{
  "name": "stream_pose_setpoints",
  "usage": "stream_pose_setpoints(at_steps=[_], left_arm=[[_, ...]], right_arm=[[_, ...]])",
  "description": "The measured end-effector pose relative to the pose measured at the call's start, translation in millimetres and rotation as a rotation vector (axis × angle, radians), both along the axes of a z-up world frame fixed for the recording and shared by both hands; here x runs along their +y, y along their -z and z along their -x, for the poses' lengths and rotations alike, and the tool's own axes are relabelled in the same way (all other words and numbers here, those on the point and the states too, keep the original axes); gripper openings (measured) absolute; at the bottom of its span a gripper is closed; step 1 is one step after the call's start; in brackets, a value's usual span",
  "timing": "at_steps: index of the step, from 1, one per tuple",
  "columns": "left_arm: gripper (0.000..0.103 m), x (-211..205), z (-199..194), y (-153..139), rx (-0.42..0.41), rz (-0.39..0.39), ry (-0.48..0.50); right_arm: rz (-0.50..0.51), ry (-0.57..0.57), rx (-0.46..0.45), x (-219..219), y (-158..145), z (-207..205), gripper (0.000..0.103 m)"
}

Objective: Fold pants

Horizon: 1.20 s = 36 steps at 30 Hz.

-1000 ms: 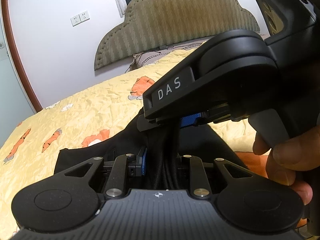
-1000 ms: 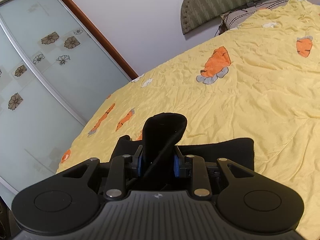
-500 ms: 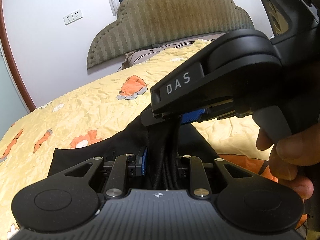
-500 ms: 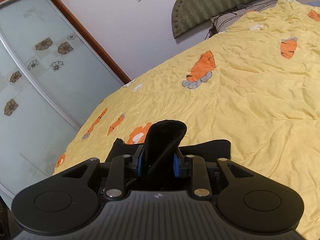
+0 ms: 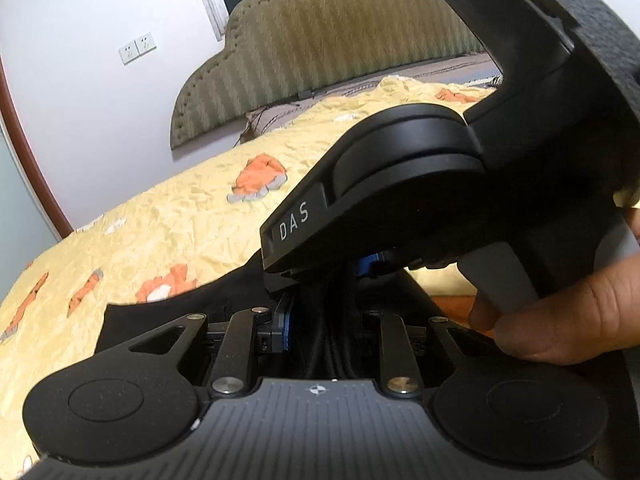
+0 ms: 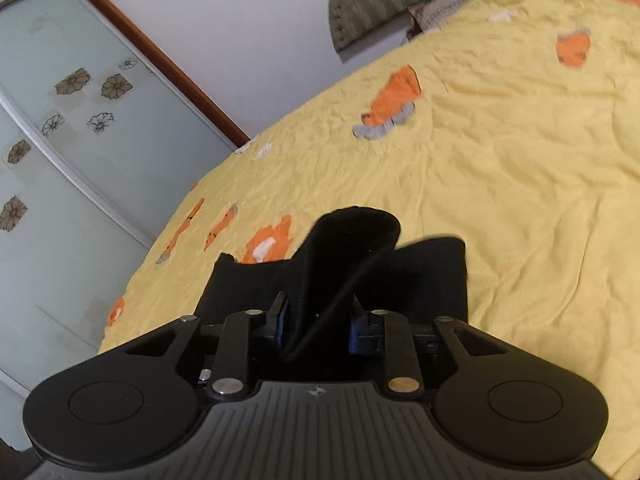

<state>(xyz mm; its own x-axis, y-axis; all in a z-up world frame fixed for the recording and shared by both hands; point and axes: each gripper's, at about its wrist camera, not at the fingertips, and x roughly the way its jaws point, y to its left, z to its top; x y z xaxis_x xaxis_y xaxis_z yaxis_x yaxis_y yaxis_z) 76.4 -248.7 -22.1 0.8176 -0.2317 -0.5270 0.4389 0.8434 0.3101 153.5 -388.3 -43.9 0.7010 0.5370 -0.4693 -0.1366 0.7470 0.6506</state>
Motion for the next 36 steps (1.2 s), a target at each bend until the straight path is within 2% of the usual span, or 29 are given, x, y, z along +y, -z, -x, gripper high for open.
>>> stream_pose_setpoints(at_steps=[4, 8, 19, 21, 22, 25, 26, 27, 29, 32, 34, 36], left_arm=[[0.025, -4.7, -1.0, -8.0, -0.018, 0.018, 0.005], [0.025, -11.2, -5.1, -9.6, 0.003, 0.030, 0.023], [0.025, -14.0, -8.8, -3.3, 0.024, 0.040, 0.055], [0.035, -16.3, -7.7, -2.4, 0.039, 0.022, 0.079], [0.036, -16.9, -5.7, -3.6, 0.039, 0.011, 0.089], [0.049, -11.2, 10.4, -14.2, 0.000, 0.008, 0.137], [0.059, -6.8, 14.7, -18.4, -0.007, 0.009, 0.142], [0.070, 0.7, 18.8, -24.7, -0.001, 0.028, 0.150], [0.078, 22.1, 22.5, -37.5, 0.011, 0.089, 0.157], [0.079, 63.3, 11.7, -52.3, 0.017, 0.146, 0.063], [0.079, 90.8, -3.8, -58.3, 0.018, 0.175, -0.066], [0.080, 119.7, -25.6, -62.1, 0.026, 0.211, -0.211]], right_arm=[[0.036, -0.015, -0.033, -5.0, -12.4, 0.7, 0.026], [0.051, -0.020, -0.015, -13.4, -11.6, -3.1, 0.026], [0.014, -0.006, 0.008, -27.5, -0.7, -3.4, 0.026], [0.001, 0.019, 0.025, -30.7, 2.4, -4.8, 0.026], [-0.010, 0.022, 0.039, -32.8, 5.4, -6.5, 0.026], [-0.012, 0.046, 0.080, -38.4, 12.4, -6.7, 0.038], [-0.012, 0.060, 0.079, -41.5, 12.3, -3.4, 0.041], [-0.013, 0.071, 0.075, -44.9, 11.6, 0.2, 0.043], [0.033, 0.106, 0.069, -51.0, 7.1, 9.2, 0.053], [0.228, 0.218, 0.046, -54.2, -8.3, 26.0, 0.053], [0.319, 0.286, 0.004, -52.9, -21.9, 35.7, 0.055], [0.368, 0.273, -0.047, -40.8, -36.4, 38.5, 0.055]])
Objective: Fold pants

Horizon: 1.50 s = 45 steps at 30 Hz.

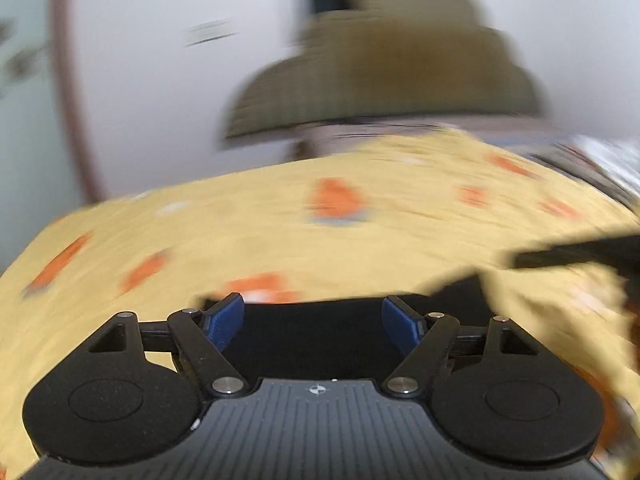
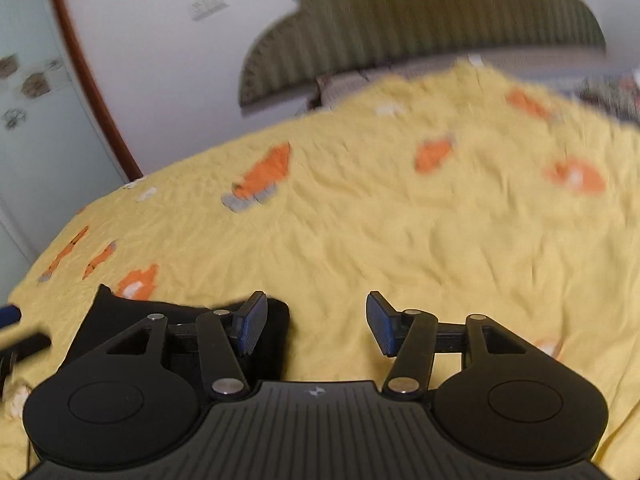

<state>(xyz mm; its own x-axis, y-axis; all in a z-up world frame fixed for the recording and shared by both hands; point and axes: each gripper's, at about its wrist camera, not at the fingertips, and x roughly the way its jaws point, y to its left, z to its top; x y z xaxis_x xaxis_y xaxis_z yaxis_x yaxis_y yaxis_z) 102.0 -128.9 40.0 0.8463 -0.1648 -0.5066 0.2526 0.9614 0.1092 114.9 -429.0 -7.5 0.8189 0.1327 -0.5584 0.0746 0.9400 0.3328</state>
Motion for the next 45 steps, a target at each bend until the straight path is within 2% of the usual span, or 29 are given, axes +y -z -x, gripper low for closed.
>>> stream_pose_setpoints(at_steps=[2, 4, 7, 8, 10, 13, 15, 17, 18, 20, 22, 24, 26, 29, 32, 36, 38, 40, 43, 45], left_arm=[[0.080, 23.6, -25.0, 2.3, 0.045, 0.022, -0.111], [0.079, 38.4, -48.2, 7.1, 0.091, 0.023, -0.164], [0.080, 39.0, -72.4, 17.4, 0.112, -0.044, -0.163], [0.080, 37.0, -77.4, 22.0, 0.116, -0.075, -0.149], [0.081, 25.3, -87.1, 32.9, 0.124, -0.149, -0.096], [0.081, 7.3, -93.1, 54.4, 0.130, -0.236, -0.060], [0.081, 6.0, -96.9, 65.2, 0.127, -0.283, -0.068], [0.081, 7.4, -96.6, 69.3, 0.117, -0.301, -0.088], [0.081, 7.7, -93.0, 67.2, 0.110, -0.291, -0.089], [0.081, 4.4, -80.8, 59.9, 0.103, -0.249, -0.050], [0.082, -6.0, -65.2, 53.7, 0.104, -0.208, 0.009], [0.085, -21.5, -49.2, 51.7, 0.105, -0.187, 0.090], [0.087, -38.1, -35.6, 54.8, 0.111, -0.188, 0.163], [0.087, -59.8, -19.3, 68.3, 0.114, -0.217, 0.221], [0.085, -74.7, -3.6, 78.9, 0.038, -0.286, 0.223], [0.085, -82.5, 4.8, 79.6, -0.009, -0.341, 0.221], [0.085, -80.0, 2.4, 79.3, 0.005, -0.319, 0.212], [0.086, -75.0, -1.8, 78.3, 0.035, -0.282, 0.200], [0.086, -70.6, -5.2, 77.1, 0.058, -0.250, 0.194], [0.086, -71.6, -6.0, 77.1, 0.058, -0.246, 0.190]], right_arm=[[0.043, -0.085, -0.023, 23.2, -10.9, -4.0, 0.055], [0.095, -0.192, -0.026, 54.3, -17.2, -13.8, 0.055], [0.204, -0.352, -0.036, 102.3, -16.4, -30.8, 0.060], [0.240, -0.386, -0.022, 115.5, -12.9, -35.6, 0.064], [0.277, -0.456, 0.032, 131.4, -1.4, -41.9, 0.065], [0.412, -0.504, 0.100, 134.3, 14.4, -30.3, 0.065], [0.451, -0.553, 0.110, 123.2, 17.0, -5.8, 0.065], [0.481, -0.515, 0.134, 105.5, 16.7, 14.1, 0.070], [0.458, -0.466, 0.119, 91.4, 12.8, 26.7, 0.070], [0.304, -0.354, 0.061, 61.3, 4.3, 47.6, 0.070], [0.198, -0.205, -0.020, 40.6, 0.8, 70.8, 0.070], [0.106, -0.115, -0.103, 31.4, 5.3, 91.7, 0.070], [0.024, -0.088, -0.159, 32.2, 14.0, 108.5, 0.070], [-0.074, -0.104, -0.191, 42.1, 26.4, 123.7, 0.070], [-0.079, -0.129, -0.184, 50.4, 31.3, 128.1, 0.069], [-0.079, -0.169, -0.166, 53.8, 28.8, 123.0, 0.059], [-0.077, -0.176, -0.150, 53.7, 29.3, 113.4, 0.042], [-0.046, -0.171, -0.122, 55.8, 30.4, 108.9, 0.033], [0.016, -0.177, -0.084, 60.5, 35.5, 107.0, 0.030], [0.014, -0.176, -0.050, 59.2, 42.2, 102.9, 0.030]])
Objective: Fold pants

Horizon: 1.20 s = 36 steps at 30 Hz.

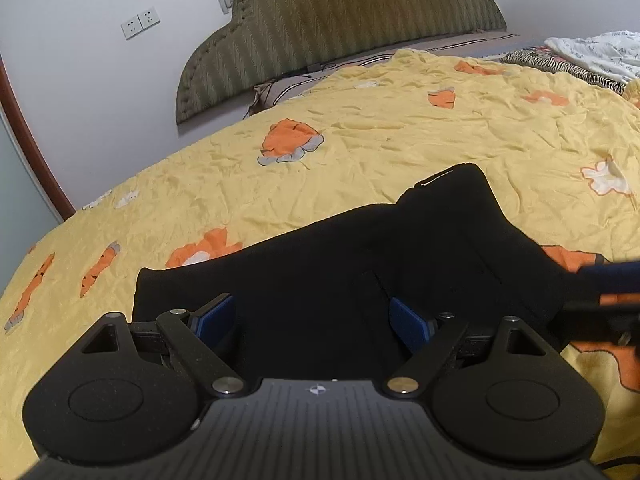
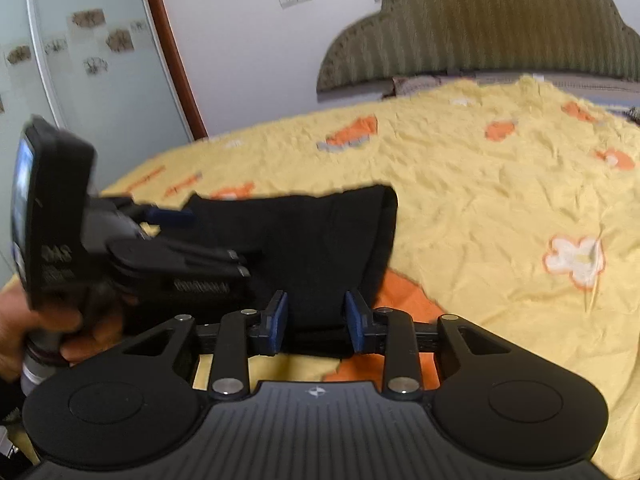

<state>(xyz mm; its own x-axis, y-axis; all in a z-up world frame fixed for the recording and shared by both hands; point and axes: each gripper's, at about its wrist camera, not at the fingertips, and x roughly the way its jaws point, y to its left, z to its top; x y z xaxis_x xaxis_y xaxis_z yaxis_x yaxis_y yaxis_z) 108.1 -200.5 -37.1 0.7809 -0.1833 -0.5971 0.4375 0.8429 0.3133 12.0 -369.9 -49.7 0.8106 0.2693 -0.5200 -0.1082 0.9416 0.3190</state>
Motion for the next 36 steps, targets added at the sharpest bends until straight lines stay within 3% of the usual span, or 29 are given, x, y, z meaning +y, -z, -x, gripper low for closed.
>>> stream_pose_setpoints(at_steps=[2, 3, 4, 5, 8, 11, 15, 17, 19, 23, 27, 30, 32, 36], left_arm=[[0.086, -2.2, 0.5, 0.8, -0.006, -0.003, -0.009], [0.085, -3.0, 1.5, 1.1, -0.009, -0.006, -0.011], [0.085, -3.6, 2.5, 0.9, -0.013, -0.010, -0.012], [0.085, -3.9, 4.0, 0.5, -0.015, -0.012, -0.008], [0.087, -3.4, 10.7, -6.9, 0.006, 0.011, 0.022], [0.088, -11.1, 18.3, -5.9, 0.072, 0.052, 0.134], [0.090, -16.3, 26.5, -5.8, -0.035, 0.000, 0.131], [0.090, -18.2, 21.3, -10.9, -0.050, 0.000, 0.132], [0.090, -21.5, 12.0, -14.0, -0.032, 0.014, 0.120], [0.090, -25.7, -1.7, -8.5, 0.008, 0.034, 0.111], [0.090, -25.7, -4.8, -6.4, -0.002, 0.064, 0.121], [0.093, -25.7, -13.1, -4.5, 0.052, 0.120, 0.100], [0.093, -23.7, -20.2, -3.6, 0.106, 0.170, 0.061], [0.103, -19.9, -29.5, -0.1, 0.147, 0.220, 0.004]], right_arm=[[-0.035, 0.007, -0.005, -4.4, 2.8, 0.6, 0.030], [-0.028, 0.007, -0.014, -4.1, 1.9, 2.3, 0.025], [0.006, 0.016, -0.015, -1.8, 0.3, 4.1, 0.010], [0.045, 0.019, -0.016, 0.8, -2.0, 7.2, 0.006], [0.123, 0.003, -0.007, 6.8, -7.9, 17.5, 0.005], [0.158, -0.005, 0.033, 8.8, 0.2, 11.3, 0.006], [0.068, 0.069, -0.031, -14.5, -16.8, 9.6, 0.010], [0.024, 0.074, -0.045, -27.3, -24.2, -5.9, 0.012], [-0.057, 0.078, -0.041, -41.4, -22.0, -34.4, 0.013], [-0.275, 0.071, 0.079, -65.4, 1.9, -94.2, 0.013], [-0.367, 0.057, 0.102, -71.5, 12.7, -120.1, 0.014], [-0.453, 0.060, 0.100, -78.6, 17.4, -129.9, 0.014], [-0.431, 0.051, 0.096, -75.3, 16.1, -133.6, 0.014], [-0.297, 0.072, 0.085, -64.8, 9.5, -136.9, 0.014]])
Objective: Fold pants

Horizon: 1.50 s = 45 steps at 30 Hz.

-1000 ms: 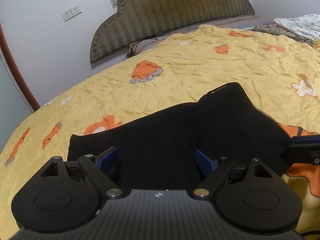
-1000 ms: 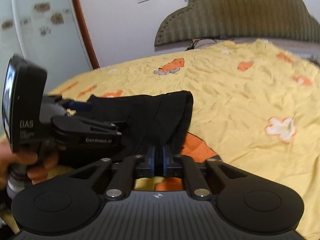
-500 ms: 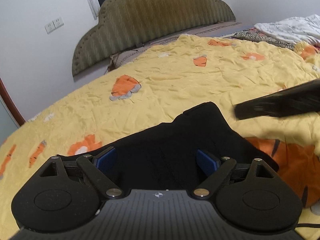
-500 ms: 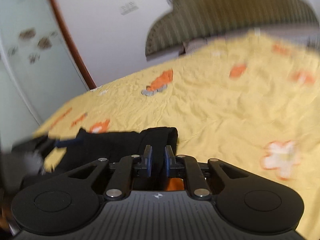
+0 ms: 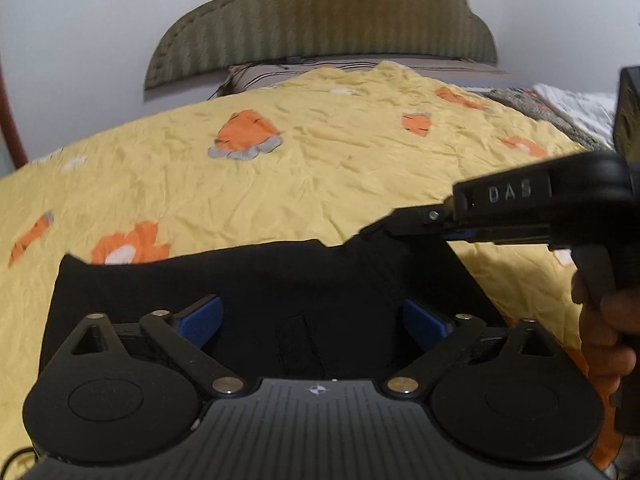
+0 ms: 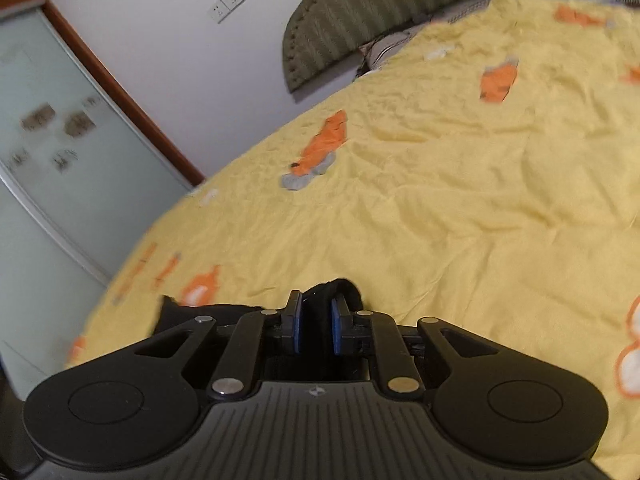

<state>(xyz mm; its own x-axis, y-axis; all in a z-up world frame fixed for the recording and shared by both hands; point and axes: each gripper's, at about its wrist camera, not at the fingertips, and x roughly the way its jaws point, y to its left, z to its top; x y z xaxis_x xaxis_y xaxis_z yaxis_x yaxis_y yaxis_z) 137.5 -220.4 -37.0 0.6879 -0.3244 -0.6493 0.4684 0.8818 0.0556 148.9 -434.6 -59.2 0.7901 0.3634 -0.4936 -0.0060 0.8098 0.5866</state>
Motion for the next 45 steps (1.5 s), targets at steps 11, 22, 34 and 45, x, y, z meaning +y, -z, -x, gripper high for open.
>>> stream_pose_setpoints(at_steps=[11, 22, 34, 45], left_arm=[[0.103, 1.8, -8.6, 6.5, 0.055, 0.054, -0.057], [0.103, -3.0, -1.0, 10.8, 0.011, 0.031, -0.054], [0.101, 17.6, 13.5, -6.7, -0.002, -0.001, -0.048], [0.103, 138.0, 48.0, 5.8, 0.099, 0.014, -0.208]], right_arm=[[0.380, 0.150, -0.077, 36.7, -36.1, 25.8, 0.078], [0.616, -0.097, 0.003, 79.7, -12.9, -23.5, 0.037], [0.529, -0.032, -0.068, 73.8, -38.8, 29.2, 0.037], [0.640, -0.135, -0.041, 113.0, -9.1, 90.3, 0.039]])
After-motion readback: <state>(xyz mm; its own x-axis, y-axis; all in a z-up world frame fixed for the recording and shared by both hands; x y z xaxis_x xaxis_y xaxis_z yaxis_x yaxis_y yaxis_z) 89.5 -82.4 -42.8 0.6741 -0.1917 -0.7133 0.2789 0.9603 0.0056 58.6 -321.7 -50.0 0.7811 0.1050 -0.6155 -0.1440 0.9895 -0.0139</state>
